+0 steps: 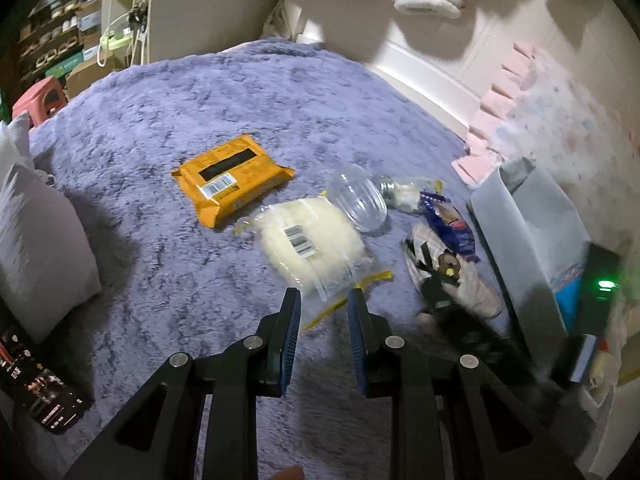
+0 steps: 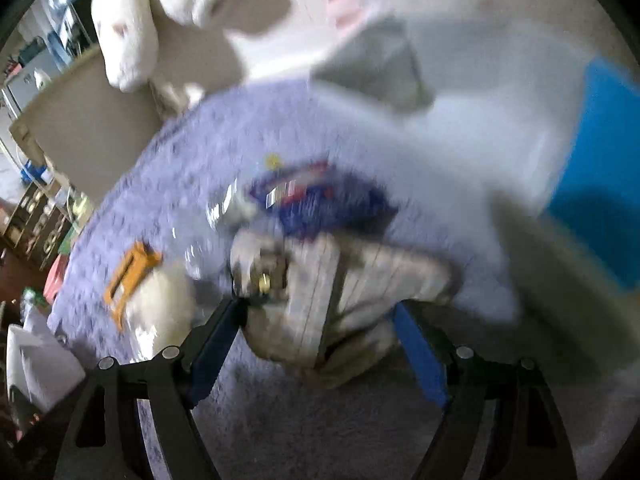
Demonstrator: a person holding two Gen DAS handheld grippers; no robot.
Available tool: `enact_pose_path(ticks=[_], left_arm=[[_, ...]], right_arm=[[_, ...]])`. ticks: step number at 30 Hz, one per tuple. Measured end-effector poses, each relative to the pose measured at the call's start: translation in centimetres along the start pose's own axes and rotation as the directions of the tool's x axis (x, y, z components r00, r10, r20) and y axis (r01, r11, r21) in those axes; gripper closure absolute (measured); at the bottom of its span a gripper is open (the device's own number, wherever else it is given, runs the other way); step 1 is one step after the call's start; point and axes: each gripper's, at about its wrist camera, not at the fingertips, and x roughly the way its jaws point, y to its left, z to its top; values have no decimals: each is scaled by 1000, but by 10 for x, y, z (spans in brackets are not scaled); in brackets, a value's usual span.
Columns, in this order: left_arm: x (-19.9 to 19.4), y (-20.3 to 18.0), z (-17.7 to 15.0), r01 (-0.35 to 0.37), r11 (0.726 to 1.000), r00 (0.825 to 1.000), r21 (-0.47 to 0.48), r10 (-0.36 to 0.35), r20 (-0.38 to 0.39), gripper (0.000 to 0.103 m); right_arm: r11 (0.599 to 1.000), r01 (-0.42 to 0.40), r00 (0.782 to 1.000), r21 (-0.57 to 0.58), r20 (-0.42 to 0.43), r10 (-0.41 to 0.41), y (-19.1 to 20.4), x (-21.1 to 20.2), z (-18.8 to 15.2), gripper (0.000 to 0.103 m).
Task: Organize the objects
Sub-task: 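Move the right gripper back toward the plaid cloth on the blanket, then grasp the plaid cloth with the right gripper, then carry the plaid cloth into the white bin and open the right gripper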
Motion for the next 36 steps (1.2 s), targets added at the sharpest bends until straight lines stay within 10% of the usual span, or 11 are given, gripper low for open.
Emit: enact_pose_path(ticks=[5, 6, 23, 36], left_arm=[[-2, -5, 0, 1, 1000, 1000, 13, -1, 6, 80], [-2, -5, 0, 4, 1000, 1000, 14, -4, 8, 80], [-11, -27, -5, -3, 995, 999, 97, -1, 47, 80], [-35, -59, -12, 116, 970, 979, 215, -148, 138, 80]], right_arm=[[998, 52, 997, -43, 59, -50, 0, -8, -1, 48], [999, 23, 997, -42, 68, -21, -1, -10, -1, 69], [986, -164, 972, 5, 172, 161, 0, -79, 5, 68], [964, -265, 890, 22, 389, 236, 2, -158, 7, 68]])
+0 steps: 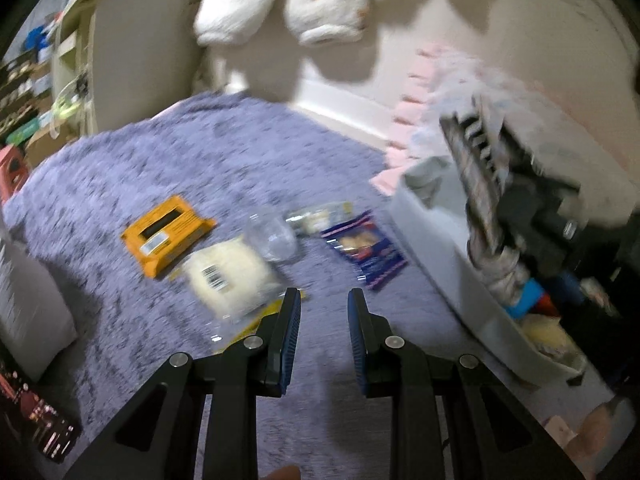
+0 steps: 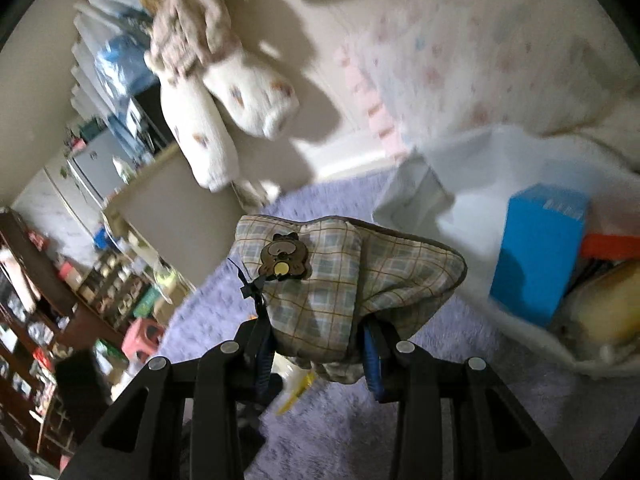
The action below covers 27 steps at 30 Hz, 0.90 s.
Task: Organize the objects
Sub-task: 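Carry the plaid cloth into the white bin and open the right gripper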
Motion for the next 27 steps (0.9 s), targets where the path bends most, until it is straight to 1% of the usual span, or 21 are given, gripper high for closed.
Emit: enact_pose_path(ticks=[2, 3, 4, 5, 6, 7, 8, 10, 12, 14, 15, 17, 19, 20, 22, 23, 24, 25, 26, 27], left_arm=[[-5, -15, -1, 38, 998, 999, 45, -39, 20, 80], [-7, -22, -2, 61, 996, 998, 65, -63, 26, 80], [-9, -33, -4, 101, 991, 994, 90, -104, 28, 80], [-12, -39, -5, 131, 986, 991, 102, -134, 26, 80], [-13, -48, -7, 170, 979, 985, 114, -174, 21, 80], [-15, -58, -9, 221, 967, 974, 129, -224, 12, 80], [-16, -65, -10, 247, 959, 968, 141, -250, 8, 80], [-19, -80, -15, 271, 945, 961, 184, -277, 5, 80], [-21, -95, -20, 256, 938, 964, 234, -266, 13, 80], [-19, -103, -23, 253, 933, 965, 254, -263, 5, 80], [-19, -105, -25, 249, 932, 966, 262, -259, 1, 80], [-18, -108, -27, 225, 934, 972, 278, -235, 4, 80], [-16, -105, -27, 202, 938, 977, 282, -214, 11, 80], [-15, -103, -26, 197, 940, 978, 277, -208, 13, 80], [-14, -99, -25, 192, 945, 979, 265, -202, 11, 80], [-12, -97, -24, 188, 948, 980, 258, -197, 11, 80], [-11, -96, -24, 184, 950, 981, 253, -193, 10, 80], [-10, -94, -23, 181, 952, 982, 248, -189, 8, 80], [-9, -93, -23, 178, 953, 983, 244, -185, 6, 80], [-8, -92, -23, 175, 955, 983, 241, -182, 4, 80]], right_arm=[[1000, 13, 998, 17, 63, -14, 1, -18, 6, 68], [999, 33, 994, 36, 102, -36, 1, -29, 9, 68], [996, 61, 989, 60, 135, -68, 0, -38, 10, 68], [990, 104, 978, 94, 170, -119, -4, -49, 12, 68], [981, 142, 967, 133, 193, -166, -8, -57, 14, 68], [967, 177, 955, 183, 205, -214, -15, -63, 15, 68], [942, 214, 941, 257, 205, -269, -26, -71, 16, 68], [905, 226, 930, 359, 197, -310, -46, -81, 17, 68], [857, 235, 920, 458, 181, -349, -69, -90, 18, 68], [825, 244, 913, 510, 167, -373, -85, -96, 21, 68], [818, 249, 913, 518, 157, -377, -90, -98, 25, 68], [817, 255, 923, 517, 121, -365, -100, -95, 32, 68], [814, 274, 927, 513, 85, -366, -105, -89, 35, 68], [810, 303, 924, 502, 55, -379, -108, -83, 38, 68], [809, 372, 909, 456, -2, -417, -115, -68, 43, 68], [809, 398, 905, 433, -43, -423, -123, -56, 43, 68], [808, 405, 910, 427, -100, -403, -134, -44, 38, 67], [818, 375, 926, 436, -140, -350, -145, -31, 34, 66], [834, 300, 954, 462, -167, -250, -157, -14, 30, 66], [843, 242, 968, 481, -177, -176, -162, -3, 27, 66]])
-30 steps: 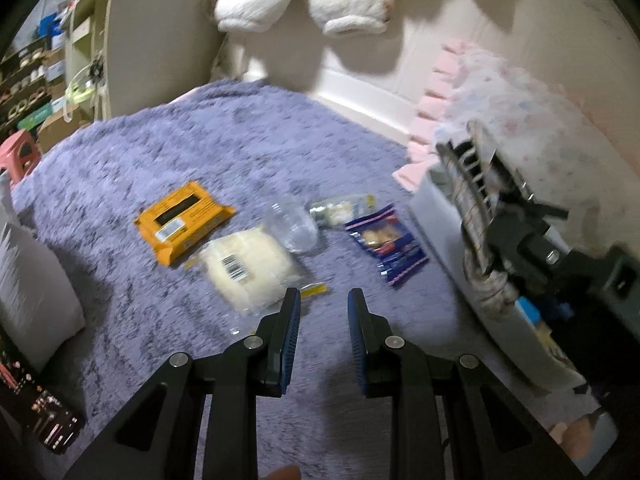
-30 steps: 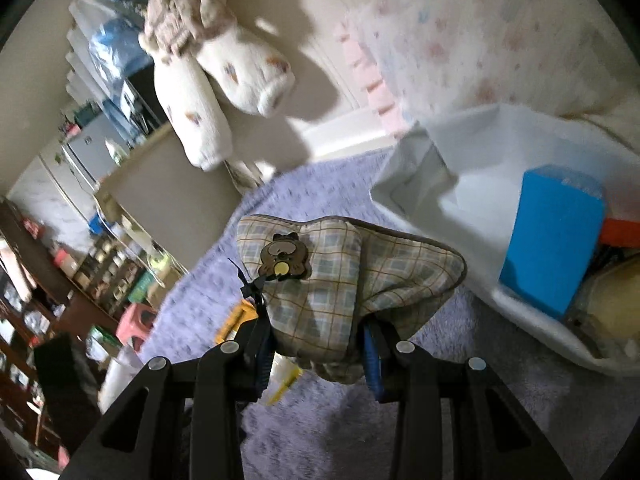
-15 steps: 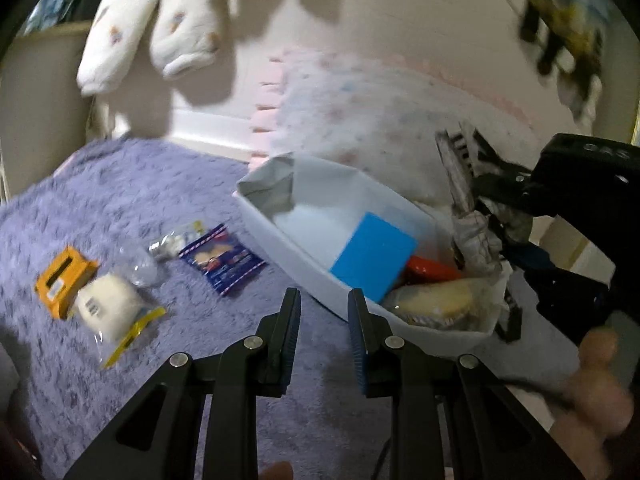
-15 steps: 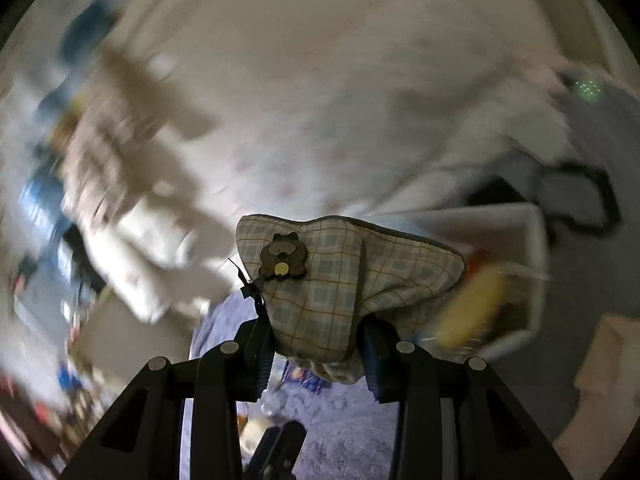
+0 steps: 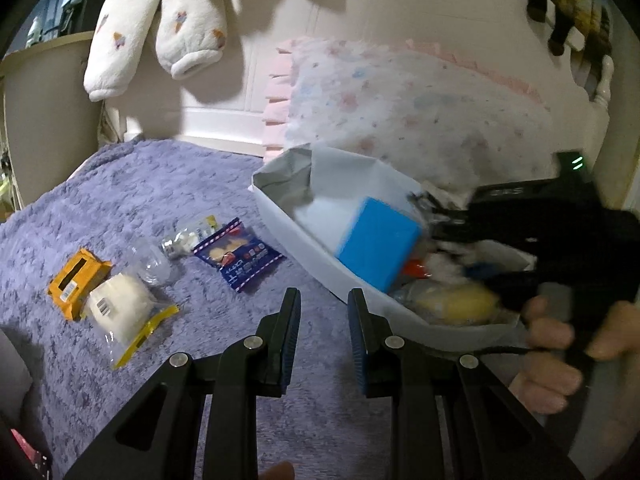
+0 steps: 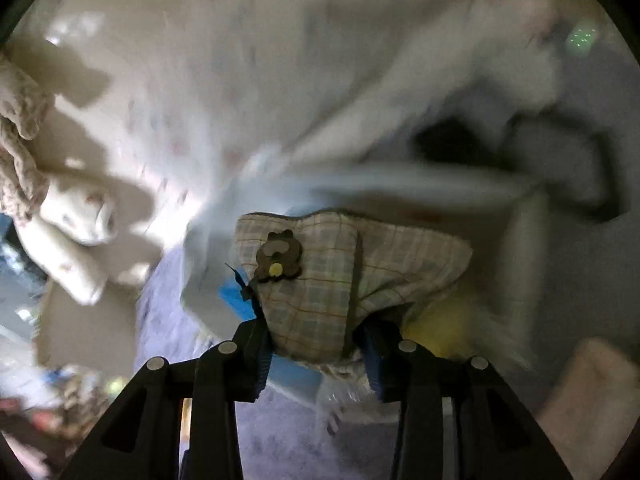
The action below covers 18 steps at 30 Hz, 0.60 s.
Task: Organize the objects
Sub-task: 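Carry the plaid cloth into the white bin and open the right gripper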
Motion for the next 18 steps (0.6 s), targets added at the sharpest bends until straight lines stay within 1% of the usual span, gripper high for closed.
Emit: enact_pose_path(ticks=[1, 3, 4, 5, 6, 8, 10, 11, 12, 15, 18], left_arm=[[1, 2, 0, -5, 1000, 1000, -3, 5, -4, 80], [3, 3, 0, -15, 1000, 1000, -5, 15, -7, 80], [4, 5, 0, -24, 1000, 1000, -6, 24, -8, 80], [4, 5, 0, -29, 1000, 1000, -7, 29, -7, 80], [4, 6, 0, -34, 999, 999, -9, 34, -7, 80], [3, 10, 0, -40, 999, 999, -22, 40, -3, 78], [2, 13, 0, -39, 999, 999, -36, 39, 2, 76], [1, 15, 1, -38, 998, 999, -43, 39, 6, 75], [0, 16, 1, -38, 998, 999, -48, 39, 10, 72], [-2, 19, 1, -43, 997, 999, -60, 44, 16, 69], [-1, 23, 2, -50, 996, 999, -70, 51, 8, 69]], right_arm=[[998, -60, 997, 2, -46, 60, 1, 11, 0, 66], [986, -166, 975, -9, -154, 162, 6, 38, -6, 66], [979, -204, 961, 18, -185, 204, 5, 49, -11, 66], [975, -214, 959, 57, -179, 221, 0, 55, -16, 67], [974, -212, 962, 73, -159, 221, -2, 56, -19, 67], [977, -201, 973, 71, -100, 208, -1, 47, -23, 66], [982, -173, 984, 71, -38, 176, -1, 30, -21, 61], [984, -164, 986, 75, 10, 164, -2, 19, -21, 52], [982, -166, 985, 85, 62, 162, -3, 7, -21, 43], [980, -176, 974, 92, 158, 161, -1, -22, -23, 33], [987, -157, 968, 31, 203, 147, 12, -40, -29, 33]])
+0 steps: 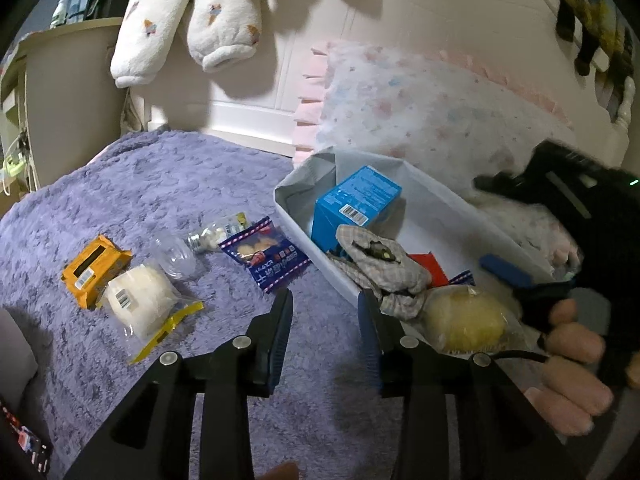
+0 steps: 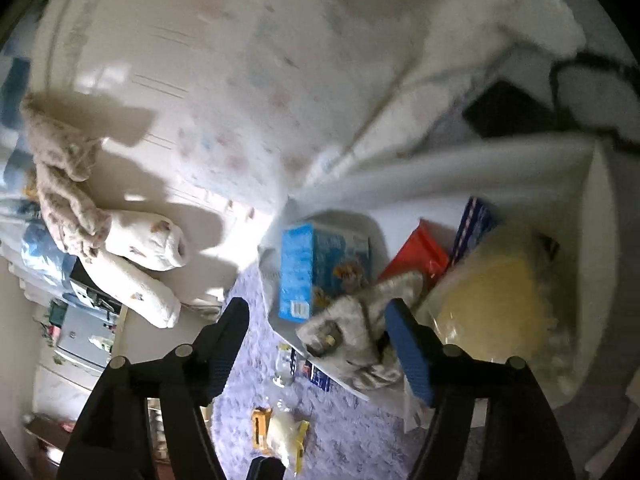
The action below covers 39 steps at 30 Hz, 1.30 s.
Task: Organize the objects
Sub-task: 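Carry the plaid cloth into the white bin and open the right gripper, then move the right gripper back over the remaining items on the blanket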
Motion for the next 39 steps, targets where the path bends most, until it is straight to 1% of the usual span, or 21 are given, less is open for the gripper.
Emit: enact_pose_path(ticks=[2, 5, 8, 11, 14, 18, 21, 24, 26, 27, 29, 30, 31, 32, 33, 34, 35, 36, 37, 38, 39], left_arm=[[0, 3, 0, -11, 1000, 1000, -8, 11, -3, 69], [1, 9, 1, -43, 999, 999, -25, 43, -12, 69], [1, 20, 2, -78, 996, 997, -53, 77, -19, 69], [1, 33, 2, -125, 989, 992, -76, 123, -27, 69], [-1, 55, 2, -154, 978, 988, -144, 150, -42, 69], [-2, 79, 1, -207, 954, 978, -215, 196, -72, 69], [-4, 93, -1, -249, 935, 968, -254, 232, -96, 69], [-6, 101, -1, -278, 925, 960, -261, 263, -92, 69], [-9, 105, -1, -308, 915, 952, -261, 294, -90, 69], [-9, 105, -1, -318, 912, 948, -260, 305, -91, 69], [-8, 106, -2, -326, 910, 945, -258, 310, -101, 71], [-5, 105, -3, -341, 908, 940, -242, 321, -119, 72], [0, 103, -5, -363, 906, 931, -220, 339, -138, 72], [5, 103, -5, -368, 906, 927, -208, 342, -152, 72], [9, 102, -7, -358, 912, 930, -202, 329, -165, 71], [13, 102, -8, -326, 922, 940, -207, 292, -178, 71], [17, 102, -10, -285, 934, 950, -215, 245, -195, 71], [20, 101, -10, -256, 941, 955, -222, 211, -206, 71], [22, 100, -11, -233, 946, 959, -225, 186, -213, 71], [23, 98, -12, -223, 949, 960, -222, 174, -218, 71], [24, 96, -12, -223, 951, 960, -216, 176, -220, 71]], right_arm=[[998, 4, 1000, -57, 7, -4, 15, -7, -9, 32], [988, -3, 1000, -153, -16, 1, 40, -9, -21, 32], [959, -44, 995, -280, -99, 16, 69, -1, -41, 32], [920, -116, 974, -373, -224, 32, 88, 14, -67, 32], [899, -145, 953, -414, -302, 15, 92, 29, -87, 33], [884, -169, 926, -436, -377, -9, 91, 45, -100, 33], [875, -180, 899, -449, -436, -39, 89, 55, -108, 33], [856, -171, 890, -488, -450, -79, 91, 62, -115, 33], [842, -170, 879, -512, -465, -105, 92, 66, -120, 33], [840, -173, 871, -514, -478, -113, 91, 69, -122, 33], [836, -175, 842, -520, -520, -147, 88, 78, -126, 33], [845, -165, 824, -509, -542, -165, 83, 84, -127, 33], [857, -137, 807, -497, -558, -195, 77, 90, -126, 33], [861, -99, 802, -499, -553, -228, 72, 93, -125, 33], [849, -37, 804, -527, -520, -288, 66, 97, -122, 33], [820, 30, 811, -571, -466, -354, 62, 100, -119, 33], [797, 72, 816, -600, -424, -393, 60, 103, -116, 34], [774, 125, 819, -621, -375, -434, 56, 104, -111, 36], [757, 180, 822, -628, -327, -466, 52, 104, -105, 41], [753, 216, 826, -622, -296, -480, 50, 102, -99, 51], [753, 252, 836, -608, -255, -486, 48, 98, -92, 61]])
